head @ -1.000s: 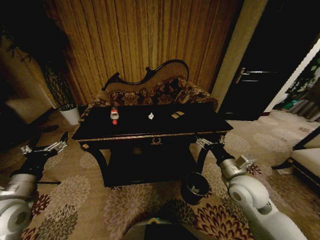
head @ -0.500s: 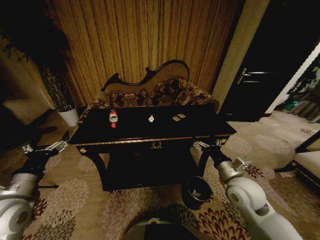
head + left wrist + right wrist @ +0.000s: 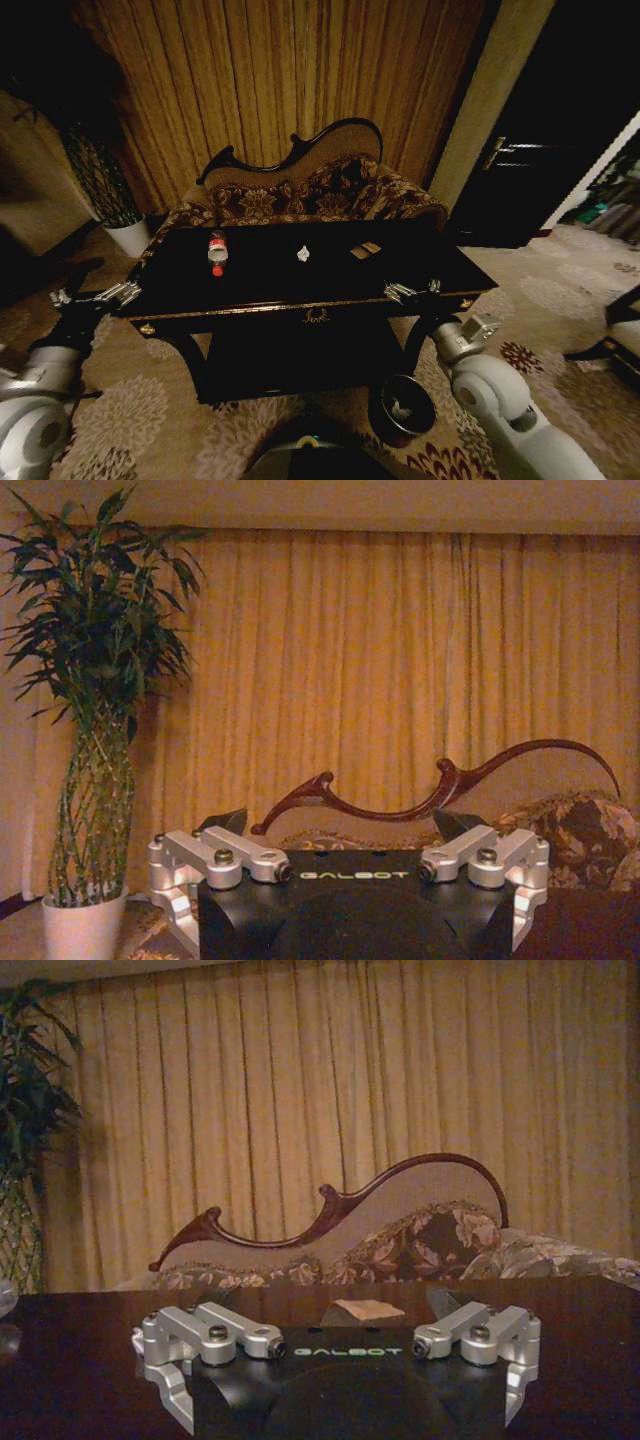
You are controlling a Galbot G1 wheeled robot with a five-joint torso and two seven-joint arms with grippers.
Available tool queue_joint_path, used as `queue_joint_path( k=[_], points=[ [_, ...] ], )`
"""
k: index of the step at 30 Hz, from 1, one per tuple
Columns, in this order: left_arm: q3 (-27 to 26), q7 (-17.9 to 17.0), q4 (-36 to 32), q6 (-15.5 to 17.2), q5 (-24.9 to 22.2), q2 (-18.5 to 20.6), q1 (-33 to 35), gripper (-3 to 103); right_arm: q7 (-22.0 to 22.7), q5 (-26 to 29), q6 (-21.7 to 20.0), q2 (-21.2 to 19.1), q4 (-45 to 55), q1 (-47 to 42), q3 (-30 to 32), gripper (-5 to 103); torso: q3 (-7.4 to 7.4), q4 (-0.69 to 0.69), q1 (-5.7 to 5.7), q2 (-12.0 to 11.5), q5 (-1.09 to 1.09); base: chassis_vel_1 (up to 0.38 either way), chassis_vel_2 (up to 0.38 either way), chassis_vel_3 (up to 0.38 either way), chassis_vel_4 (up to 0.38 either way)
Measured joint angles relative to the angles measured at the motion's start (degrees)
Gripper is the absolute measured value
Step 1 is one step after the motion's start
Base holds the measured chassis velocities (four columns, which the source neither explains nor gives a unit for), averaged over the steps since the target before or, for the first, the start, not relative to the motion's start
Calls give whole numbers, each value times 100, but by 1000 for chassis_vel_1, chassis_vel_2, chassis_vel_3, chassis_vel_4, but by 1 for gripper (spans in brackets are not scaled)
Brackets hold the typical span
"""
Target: Move to the front of the table and place the trash on the table into the trash bin.
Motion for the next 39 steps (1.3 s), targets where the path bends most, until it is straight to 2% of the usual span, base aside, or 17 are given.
queue_joint_path(
  k=[5,7,10,11,17,20,23,25,28,39],
  points=[
    [-16,0,-34,-4,-7,-5,12,100,186,192,-189,-204,-2,53,-80,100,-3,0,-6,3,1,-1,2,10,-1],
    [-46,0,-46,-7,-13,-15,29,100,456,466,-420,-418,-7,204,-118,100,-3,-1,-6,3,1,0,0,0,0],
    [-51,2,-46,-9,-14,-21,32,100,566,625,-493,-546,-77,340,-145,100,-2,0,-6,3,1,0,0,0,0],
    [-51,3,-41,-11,-12,-29,25,100,640,840,-586,-674,-183,512,-177,100,-1,0,-4,2,1,0,0,0,0],
    [-29,7,-94,-12,5,-55,22,100,642,1196,-738,-944,-607,968,-325,100,-1,0,-4,2,0,0,0,0,0],
    [-43,7,-153,-11,36,-79,48,100,451,1485,-846,-1218,-1060,1465,-581,100,-2,-1,-4,2,1,0,0,0,0],
    [-45,7,-167,-10,62,-93,63,100,414,1533,-860,-1297,-1226,1682,-745,100,-1,-1,-4,2,1,0,0,0,0],
    [-33,7,-198,4,106,-120,100,100,391,1574,-878,-1365,-1565,2132,-1123,100,-1,0,-4,2,1,0,0,0,0],
    [-29,7,-221,16,123,-122,128,100,392,1560,-883,-1364,-1737,2427,-1362,100,-1,0,-4,1,1,0,0,0,0],
    [28,-25,-315,118,197,-140,200,100,394,1134,-897,-1209,-2347,3531,-2170,100,-1,-1,-4,1,0,0,0,0,0]
  ],
)
